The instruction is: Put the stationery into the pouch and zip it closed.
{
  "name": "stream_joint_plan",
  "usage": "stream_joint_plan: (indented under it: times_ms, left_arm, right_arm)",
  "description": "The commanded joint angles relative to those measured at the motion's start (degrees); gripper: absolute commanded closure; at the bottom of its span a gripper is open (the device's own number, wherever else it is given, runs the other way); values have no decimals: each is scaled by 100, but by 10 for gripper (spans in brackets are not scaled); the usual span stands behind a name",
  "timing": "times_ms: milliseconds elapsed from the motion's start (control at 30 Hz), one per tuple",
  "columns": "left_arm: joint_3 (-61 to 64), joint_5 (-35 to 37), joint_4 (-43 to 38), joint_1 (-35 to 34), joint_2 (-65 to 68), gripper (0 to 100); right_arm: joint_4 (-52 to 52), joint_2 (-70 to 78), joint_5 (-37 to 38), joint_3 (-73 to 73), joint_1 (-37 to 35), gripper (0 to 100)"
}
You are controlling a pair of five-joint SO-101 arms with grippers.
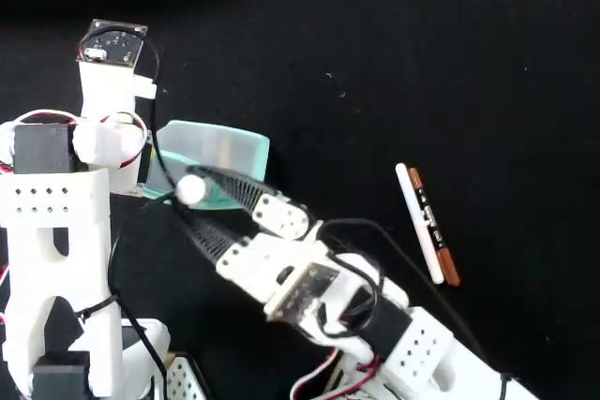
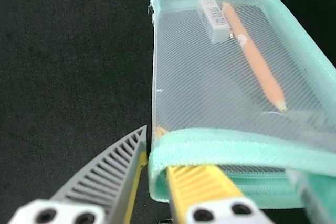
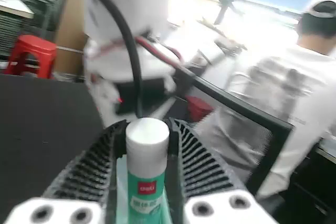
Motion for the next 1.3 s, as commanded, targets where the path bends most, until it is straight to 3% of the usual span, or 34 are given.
stream_joint_plan:
  times_ms: [0, 200, 500, 833, 967, 1133, 1267]
  left_arm:
    - [-22, -44, 9, 40, -35, 970]
    - [-22, -44, 9, 40, -35, 970]
    - [-22, -44, 9, 40, 0, 970]
    - [-22, -44, 9, 40, 0, 970]
    - [-13, -44, 9, 40, 0, 970]
    - [-4, -53, 9, 31, 0, 970]
    - [-22, -53, 9, 31, -44, 970]
  right_arm:
    - [-466, -48, 44, 251, 457, 986]
    - [-378, -48, 44, 444, 527, 986]
    - [2699, -48, 44, -1464, 396, 840]
    - [3710, -101, 62, -2985, 457, 840]
    - [4097, -110, 53, -3354, 1178, 858]
    - [4844, -57, 79, -3327, 2884, 974]
    - [5257, -48, 88, -2677, 4088, 943]
